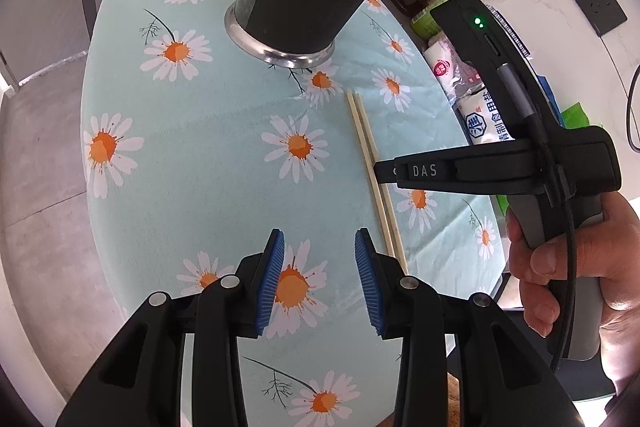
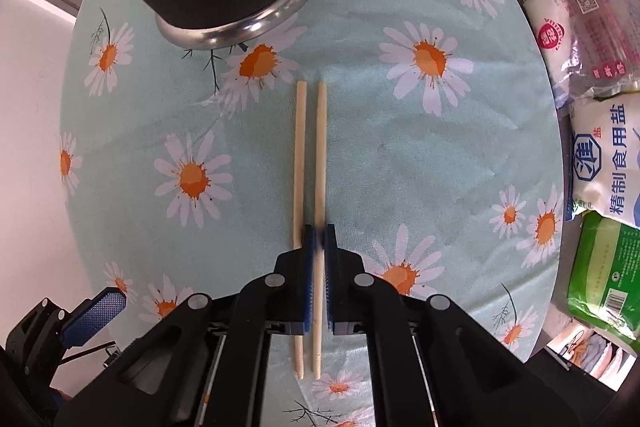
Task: Organize utensils
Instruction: 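Close the right tool on one of the last two chopsticks, then close the left tool on the last chopstick on the cloth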
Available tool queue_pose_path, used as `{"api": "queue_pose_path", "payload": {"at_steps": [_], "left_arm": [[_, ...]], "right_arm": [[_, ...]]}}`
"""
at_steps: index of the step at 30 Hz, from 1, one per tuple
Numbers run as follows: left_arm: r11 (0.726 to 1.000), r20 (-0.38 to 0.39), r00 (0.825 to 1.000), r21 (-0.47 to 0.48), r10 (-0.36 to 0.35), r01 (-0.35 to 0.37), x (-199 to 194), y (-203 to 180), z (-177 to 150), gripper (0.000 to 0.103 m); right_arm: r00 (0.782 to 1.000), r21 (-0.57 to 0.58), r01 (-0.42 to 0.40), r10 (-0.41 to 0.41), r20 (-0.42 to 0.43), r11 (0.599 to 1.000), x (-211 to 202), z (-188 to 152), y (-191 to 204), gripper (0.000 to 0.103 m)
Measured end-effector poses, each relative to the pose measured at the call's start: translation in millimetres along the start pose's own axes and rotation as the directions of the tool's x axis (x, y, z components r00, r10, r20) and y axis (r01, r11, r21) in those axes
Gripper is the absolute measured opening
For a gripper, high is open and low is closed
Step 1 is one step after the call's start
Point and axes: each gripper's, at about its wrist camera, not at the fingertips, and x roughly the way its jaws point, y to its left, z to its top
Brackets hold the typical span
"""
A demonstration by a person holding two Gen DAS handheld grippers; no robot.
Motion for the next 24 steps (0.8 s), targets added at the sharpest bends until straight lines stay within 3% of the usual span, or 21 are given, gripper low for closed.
{"api": "queue_pose_path", "payload": {"at_steps": [11, 18, 24], "left_arm": [[0.999, -0.041, 0.999, -0.040, 0.031, -0.033, 14.5, -20.6, 19.1, 0.036], [0.994, -0.085, 0.996, -0.101, 0.038, -0.046, 36.8, -45.1, 44.1, 0.036], [0.984, -0.163, 0.980, -0.120, 0.113, -0.133, 68.1, -59.1, 57.3, 0.033]], "right_arm": [[0.990, -0.021, -0.142, 0.142, 0.011, 0.990, -24.5, 2.2, -46.0, 0.006], [0.968, -0.078, -0.247, 0.250, 0.033, 0.966, -50.6, 0.4, -79.6, 0.006], [0.947, -0.129, -0.311, 0.318, 0.037, 0.942, -58.1, 1.4, -121.7, 0.006]]}}
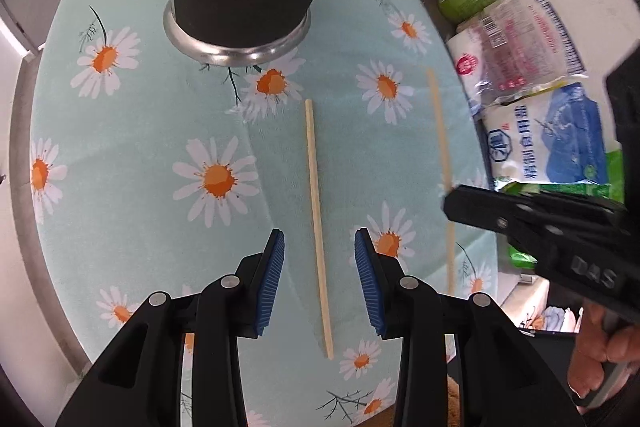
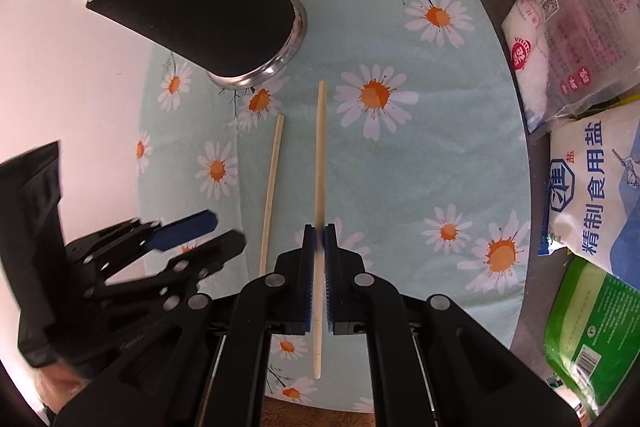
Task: Organize utensils
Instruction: 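Close the left tool on the last chopstick on the cloth, then raise both held chopsticks upright over the black holder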
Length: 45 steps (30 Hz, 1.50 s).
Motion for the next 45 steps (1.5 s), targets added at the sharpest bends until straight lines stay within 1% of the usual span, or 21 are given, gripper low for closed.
{"api": "queue_pose_path", "payload": {"at_steps": [3, 6, 7, 8, 9, 11, 13, 15, 19, 22, 26, 27, 32, 35, 39, 45], "left_arm": [[0.998, -0.032, 0.997, 0.001, 0.071, -0.071, 14.4, -9.4, 4.1, 0.033], [0.989, -0.034, 0.989, 0.012, 0.147, -0.147, 22.6, -19.3, 7.1, 0.033], [0.988, -0.037, 0.987, 0.012, 0.157, -0.157, 24.5, -20.8, 7.8, 0.029], [0.985, -0.042, 0.984, 0.009, 0.175, -0.174, 27.1, -23.1, 8.2, 0.026], [0.982, -0.044, 0.981, 0.009, 0.191, -0.190, 28.7, -24.7, 8.4, 0.023], [0.975, -0.049, 0.974, 0.006, 0.223, -0.223, 33.2, -29.4, 8.8, 0.021], [0.968, -0.050, 0.967, 0.001, 0.249, -0.249, 37.0, -34.4, 10.0, 0.017], [0.965, -0.057, 0.963, 0.002, 0.263, -0.263, 42.2, -39.0, 9.7, 0.015], [0.956, -0.050, 0.955, 0.005, 0.292, -0.292, 50.5, -57.0, 12.6, 0.011], [0.948, -0.039, 0.947, 0.002, 0.318, -0.318, 53.7, -65.4, 13.2, 0.004], [0.948, -0.032, 0.948, -0.017, 0.317, -0.317, 55.9, -70.4, 11.8, 0.004], [0.950, -0.029, 0.950, -0.022, 0.312, -0.313, 54.4, -63.7, 9.1, 0.004], [0.964, -0.005, 0.966, -0.054, 0.260, -0.260, 48.6, -53.6, 2.3, 0.004], [0.969, 0.022, 0.970, -0.055, 0.244, -0.242, 34.8, -47.1, -3.7, 0.004], [0.976, 0.059, 0.975, -0.056, 0.213, -0.210, 19.2, -45.2, -15.3, 0.004], [0.983, 0.118, 0.977, -0.071, 0.177, -0.170, -22.1, -24.2, -33.1, 0.004]], "right_arm": [[1.000, -0.018, -0.022, 0.022, -0.005, 1.000, -9.4, -9.4, -15.5, 0.006], [0.999, -0.031, -0.040, 0.040, -0.012, 0.999, -16.1, -12.0, -29.3, 0.006], [0.999, -0.034, -0.044, 0.043, -0.013, 0.998, -18.6, -12.3, -33.4, 0.006], [0.997, -0.033, -0.075, 0.074, -0.026, 0.997, -19.6, -12.2, -37.1, 0.006], [0.996, -0.034, -0.081, 0.080, -0.028, 0.996, -20.2, -12.4, -39.9, 0.006], [0.996, -0.039, -0.088, 0.087, -0.028, 0.995, -19.9, -12.6, -40.6, 0.006], [0.996, -0.043, -0.091, 0.090, -0.022, 0.995, -22.8, -13.9, -43.0, 0.006], [0.995, -0.050, -0.100, 0.099, -0.024, 0.994, -23.8, -15.3, -43.6, 0.006], [0.994, -0.067, -0.110, 0.108, -0.033, 0.992, -22.8, -16.8, -43.1, 0.006], [0.993, -0.078, -0.115, 0.112, -0.038, 0.990, -21.2, -17.2, -41.6, 0.006], [0.995, -0.104, -0.100, 0.098, -0.029, 0.990, -19.4, -17.7, -37.5, 0.006], [0.995, -0.105, -0.102, 0.099, -0.030, 0.989, -18.8, -17.8, -36.8, 0.006], [0.995, -0.119, -0.100, 0.096, -0.037, 0.988, -17.2, -17.3, -30.1, 0.006], [0.997, -0.134, -0.075, 0.072, -0.024, 0.988, -16.8, -16.2, -24.3, 0.006], [0.997, -0.145, -0.075, 0.072, -0.026, 0.987, -15.5, -14.6, -13.8, 0.006], [0.996, -0.177, -0.083, 0.084, -0.002, 0.981, -15.4, -14.3, 8.0, 0.006]]}}
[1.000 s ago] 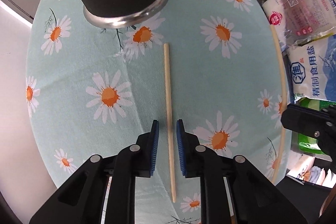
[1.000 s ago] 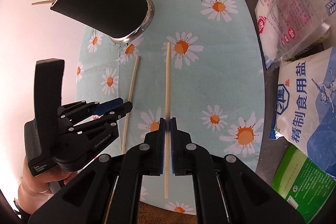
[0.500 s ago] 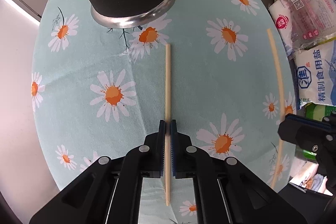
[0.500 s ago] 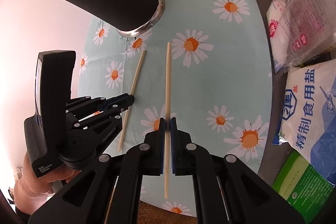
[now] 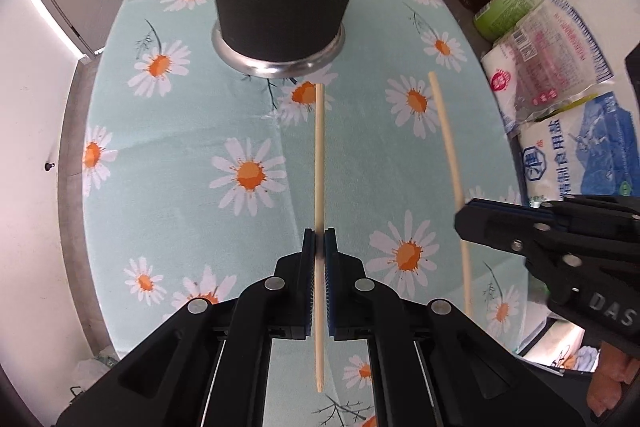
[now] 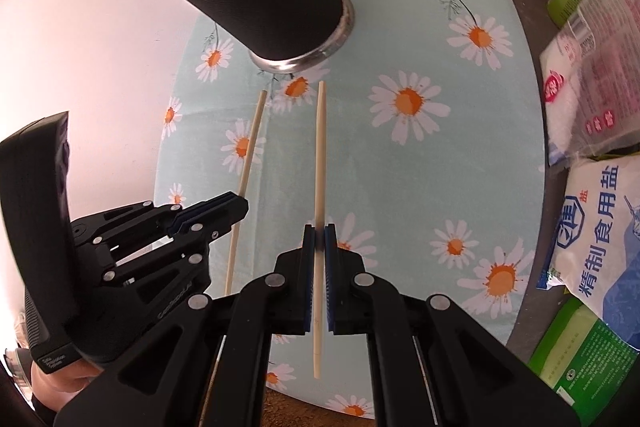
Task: Organize utensils
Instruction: 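Raise both held chopsticks upright over the black holder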
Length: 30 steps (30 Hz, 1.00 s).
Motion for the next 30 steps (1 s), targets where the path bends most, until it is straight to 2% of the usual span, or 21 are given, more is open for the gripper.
{"api": "queue_pose_path", "payload": {"at_steps": [5, 11, 15, 19, 23, 28, 30], "left_arm": [[0.999, 0.069, 0.997, -0.022, -0.041, 0.043, -39.8, 23.5, -7.9, 0.004], [0.998, 0.147, 0.988, -0.022, -0.052, 0.055, -60.9, 32.9, 8.4, 0.004], [0.998, 0.206, 0.977, -0.008, -0.061, 0.065, -78.6, 29.6, 21.0, 0.004], [0.996, 0.266, 0.960, 0.011, -0.085, 0.085, -101.0, 27.6, 33.8, 0.004], [0.991, 0.339, 0.932, 0.028, -0.129, 0.127, -127.4, 28.5, 49.4, 0.004], [0.982, 0.452, 0.872, 0.064, -0.187, 0.178, -158.6, 30.3, 69.2, 0.004], [0.981, 0.477, 0.858, 0.071, -0.191, 0.179, -164.9, 29.7, 77.3, 0.004]], "right_arm": [[0.998, -0.006, -0.030, 0.030, 0.049, 1.000, -8.1, 4.1, 14.1, 0.006], [0.990, -0.039, -0.067, 0.071, 0.122, 0.997, -26.4, 10.9, 34.0, 0.006], [0.981, -0.060, -0.070, 0.079, 0.179, 0.996, -41.9, 21.3, 45.0, 0.006], [0.961, -0.091, -0.081, 0.102, 0.257, 0.993, -63.9, 34.4, 53.9, 0.006], [0.935, -0.125, -0.077, 0.116, 0.336, 0.989, -87.8, 44.8, 59.8, 0.006], [0.889, -0.168, -0.055, 0.125, 0.441, 0.984, -116.0, 60.1, 68.7, 0.006], [0.870, -0.184, -0.062, 0.143, 0.472, 0.981, -124.6, 68.2, 69.0, 0.006]]}}
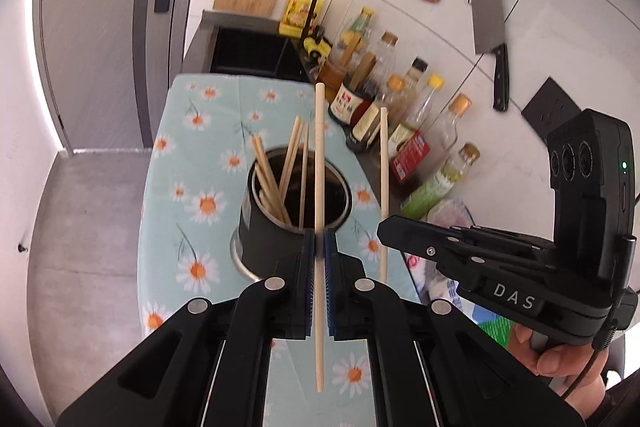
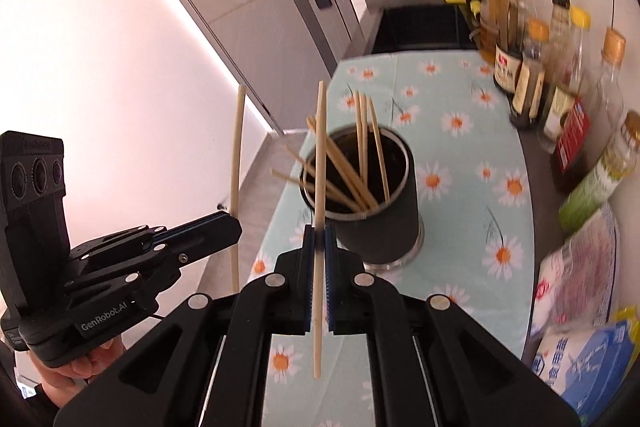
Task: Organize utensils
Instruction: 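Raise both held chopsticks upright over the black holder, then open both tools to drop the chopsticks into the black holder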
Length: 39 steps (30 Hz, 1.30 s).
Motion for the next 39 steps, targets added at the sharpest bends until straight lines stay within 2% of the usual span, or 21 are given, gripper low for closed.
{"api": "queue_pose_path", "payload": {"at_steps": [5, 8, 10, 16, 19, 22, 26, 27, 28, 29, 30, 39], "left_arm": [[0.999, 0.098, 0.995, 0.004, -0.035, 0.035, -3.8, -3.4, 24.8, 0.004], [0.999, 0.177, 0.984, 0.033, -0.022, 0.016, -3.6, -7.2, 41.3, 0.004], [0.999, 0.198, 0.979, 0.019, -0.045, 0.042, -2.3, -5.1, 48.7, 0.004], [0.997, 0.327, 0.943, 0.043, -0.069, 0.058, -2.5, -0.3, 60.8, 0.004], [0.997, 0.373, 0.925, 0.042, -0.079, 0.069, -0.3, 4.8, 63.9, 0.004], [0.996, 0.385, 0.919, 0.045, -0.084, 0.073, 8.3, 9.1, 65.1, 0.004], [0.997, 0.393, 0.917, 0.022, -0.071, 0.068, 20.0, 15.4, 64.7, 0.005], [0.997, 0.392, 0.917, 0.018, -0.071, 0.070, 21.1, 16.8, 63.6, 0.006], [0.997, 0.388, 0.918, 0.019, -0.075, 0.073, 22.8, 17.8, 63.4, 0.015], [0.998, 0.383, 0.921, 0.014, -0.064, 0.064, 25.0, 18.3, 63.1, 0.021], [0.998, 0.384, 0.921, 0.010, -0.062, 0.063, 25.4, 19.6, 62.0, 0.031], [0.999, 0.384, 0.922, -0.015, -0.040, 0.050, 18.6, 29.9, 58.1, 0.031]], "right_arm": [[0.995, -0.046, -0.001, 0.006, 0.103, 0.999, -9.5, 25.1, -0.2, 0.006], [0.989, -0.048, 0.005, 0.002, 0.150, 0.999, -13.6, 36.6, 0.6, 0.006], [0.983, -0.047, 0.000, 0.009, 0.184, 0.999, -14.6, 44.5, -0.9, 0.006], [0.948, -0.074, 0.014, 0.011, 0.318, 0.997, -21.7, 62.2, -1.0, 0.006], [0.933, -0.090, 0.026, 0.008, 0.359, 0.996, -20.3, 68.2, -1.5, 0.006], [0.924, -0.096, 0.045, -0.005, 0.382, 0.994, -17.0, 72.3, -4.4, 0.006], [0.931, -0.093, 0.034, 0.002, 0.365, 0.995, -7.5, 79.7, -9.7, 0.006], [0.932, -0.095, 0.037, -0.001, 0.363, 0.995, -4.3, 79.9, -10.5, 0.010], [0.932, -0.097, 0.042, -0.004, 0.361, 0.994, -2.2, 79.5, -10.7, 0.017], [0.931, -0.095, 0.045, -0.007, 0.365, 0.994, -1.4, 78.7, -11.0, 0.031], [0.929, -0.091, 0.047, -0.010, 0.369, 0.995, -0.7, 77.8, -11.9, 0.034], [0.931, -0.082, 0.036, -0.003, 0.364, 0.996, -3.9, 73.8, -13.9, 0.034]]}}
